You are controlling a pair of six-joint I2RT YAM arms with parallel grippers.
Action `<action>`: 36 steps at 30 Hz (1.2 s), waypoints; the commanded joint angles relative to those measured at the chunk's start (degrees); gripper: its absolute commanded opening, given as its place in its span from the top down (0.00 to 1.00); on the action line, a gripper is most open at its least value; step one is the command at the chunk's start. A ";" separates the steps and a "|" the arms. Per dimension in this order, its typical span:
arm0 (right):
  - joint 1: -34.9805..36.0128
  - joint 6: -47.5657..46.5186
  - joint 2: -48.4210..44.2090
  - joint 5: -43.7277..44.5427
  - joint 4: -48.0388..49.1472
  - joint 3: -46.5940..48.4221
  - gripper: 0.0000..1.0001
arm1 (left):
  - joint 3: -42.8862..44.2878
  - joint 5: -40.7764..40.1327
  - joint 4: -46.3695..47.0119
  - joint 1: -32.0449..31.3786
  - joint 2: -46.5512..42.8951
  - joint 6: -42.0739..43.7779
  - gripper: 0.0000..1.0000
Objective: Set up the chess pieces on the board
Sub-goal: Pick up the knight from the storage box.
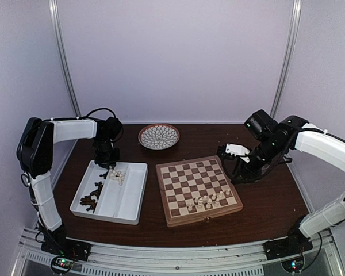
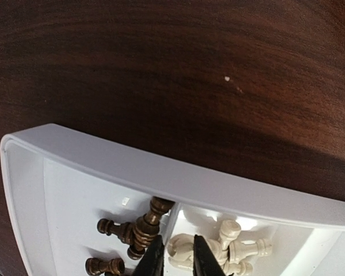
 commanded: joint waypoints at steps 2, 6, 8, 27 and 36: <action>-0.55 0.39 -0.99 0.59 0.78 -0.69 0.57 | 1.02 3.54 0.12 0.39 0.73 0.90 0.92; -0.64 0.43 -1.16 0.48 0.80 -0.68 0.57 | 0.42 3.51 0.37 0.31 -0.58 1.02 0.93; -0.73 0.43 -1.17 0.34 0.73 -0.68 0.57 | 0.26 3.29 0.41 0.24 -2.02 1.13 0.93; -0.91 0.43 -2.89 0.02 1.26 -1.91 0.57 | -4.73 0.55 7.52 -5.58 -3.55 -14.49 0.69; -1.43 0.51 -3.99 -0.40 1.73 -2.73 0.57 | -4.21 -0.93 8.06 -3.66 -0.07 -17.46 0.65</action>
